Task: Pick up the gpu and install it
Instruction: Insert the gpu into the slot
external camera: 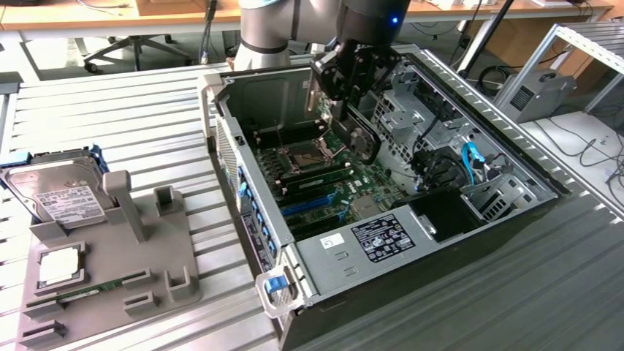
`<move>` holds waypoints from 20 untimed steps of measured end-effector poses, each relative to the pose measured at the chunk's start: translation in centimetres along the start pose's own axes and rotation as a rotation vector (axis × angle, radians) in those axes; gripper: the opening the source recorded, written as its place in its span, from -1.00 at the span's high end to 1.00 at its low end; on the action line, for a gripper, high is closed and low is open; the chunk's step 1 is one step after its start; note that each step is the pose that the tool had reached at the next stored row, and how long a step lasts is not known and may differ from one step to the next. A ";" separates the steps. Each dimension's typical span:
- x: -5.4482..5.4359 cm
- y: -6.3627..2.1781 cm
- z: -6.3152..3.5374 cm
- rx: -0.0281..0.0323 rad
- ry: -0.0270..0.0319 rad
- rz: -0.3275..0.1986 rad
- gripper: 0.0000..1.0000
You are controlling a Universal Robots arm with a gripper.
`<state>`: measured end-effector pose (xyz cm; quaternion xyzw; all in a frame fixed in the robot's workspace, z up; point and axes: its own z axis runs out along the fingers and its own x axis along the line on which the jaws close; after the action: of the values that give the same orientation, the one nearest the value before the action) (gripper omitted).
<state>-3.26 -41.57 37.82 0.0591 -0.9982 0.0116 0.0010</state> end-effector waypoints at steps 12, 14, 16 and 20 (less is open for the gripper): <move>0.0 0.08 -0.05 0.0002 -0.0011 -0.044 0.47; 0.0 0.09 -0.06 0.0002 -0.0012 -0.048 0.47; 0.0 0.10 -0.06 0.0002 -0.0013 -0.052 0.47; 0.0 0.12 -0.07 0.0002 -0.0014 -0.060 0.47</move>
<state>-3.26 -41.45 37.89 0.0892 -0.9959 0.0117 0.0006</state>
